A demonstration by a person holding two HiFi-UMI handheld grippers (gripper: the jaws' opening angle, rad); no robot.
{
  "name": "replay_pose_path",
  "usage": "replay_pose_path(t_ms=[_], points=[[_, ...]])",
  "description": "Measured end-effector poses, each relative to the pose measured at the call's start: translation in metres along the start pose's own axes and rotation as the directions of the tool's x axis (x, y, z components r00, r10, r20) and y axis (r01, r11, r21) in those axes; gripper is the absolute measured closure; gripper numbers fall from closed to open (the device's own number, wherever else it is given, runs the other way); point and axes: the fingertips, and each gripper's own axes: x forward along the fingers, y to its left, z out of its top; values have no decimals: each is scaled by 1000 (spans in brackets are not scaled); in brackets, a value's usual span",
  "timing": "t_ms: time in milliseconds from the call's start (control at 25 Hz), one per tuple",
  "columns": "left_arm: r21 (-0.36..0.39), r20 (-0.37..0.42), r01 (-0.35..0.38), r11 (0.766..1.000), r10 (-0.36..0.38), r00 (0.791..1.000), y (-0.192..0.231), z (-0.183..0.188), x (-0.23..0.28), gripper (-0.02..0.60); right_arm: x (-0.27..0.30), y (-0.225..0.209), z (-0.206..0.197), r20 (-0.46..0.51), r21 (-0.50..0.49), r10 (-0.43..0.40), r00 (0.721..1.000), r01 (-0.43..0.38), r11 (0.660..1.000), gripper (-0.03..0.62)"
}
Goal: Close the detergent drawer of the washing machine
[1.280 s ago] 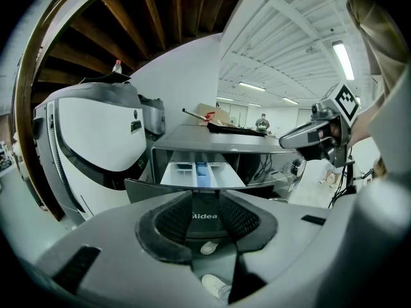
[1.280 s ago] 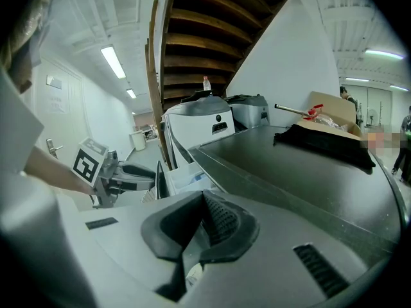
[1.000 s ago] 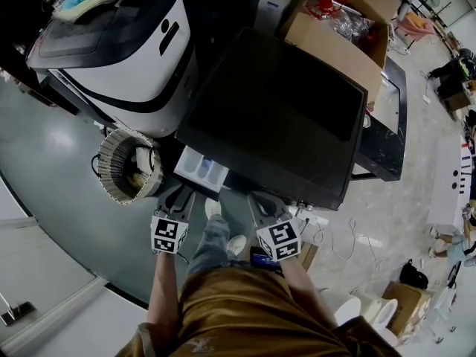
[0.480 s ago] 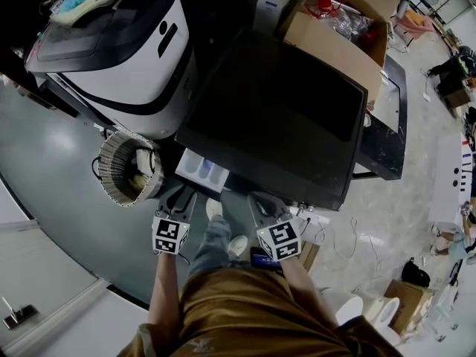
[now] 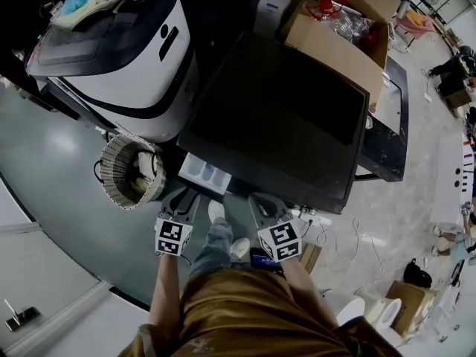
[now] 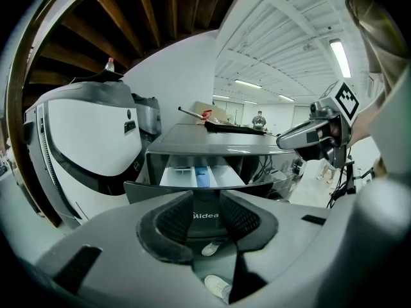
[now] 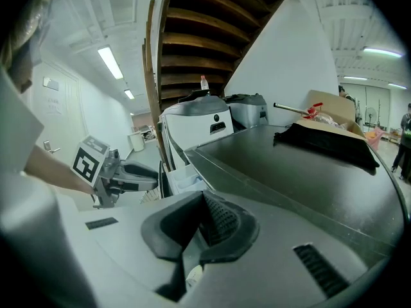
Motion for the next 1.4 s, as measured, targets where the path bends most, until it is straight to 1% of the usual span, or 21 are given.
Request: replay_pose_path(t_ms=[280,440,880,1200,1400], points=[[12,1,3,1000,-3,1000,3,0,5,440,5,-3,6,4,-2,0,1000,0,1000,582],[19,5,9,1000,-9,1000,5,2,8,449,8,-5,7,1,2,-2,1000,2,1000,582],[8,-4,23,1000,-23,1000,6,6,15,449,12,-8,8,-3,11,-5,1000,5,1000,582],[5,16,33,999,-33,999,7,13,19,449,12,-11,7,-8,16,-17,1000,17,1000,582],[-1,3,37,999,-37,999,9,13,22,449,13,-13,8,-6,19,-22,1000,22,1000,582]])
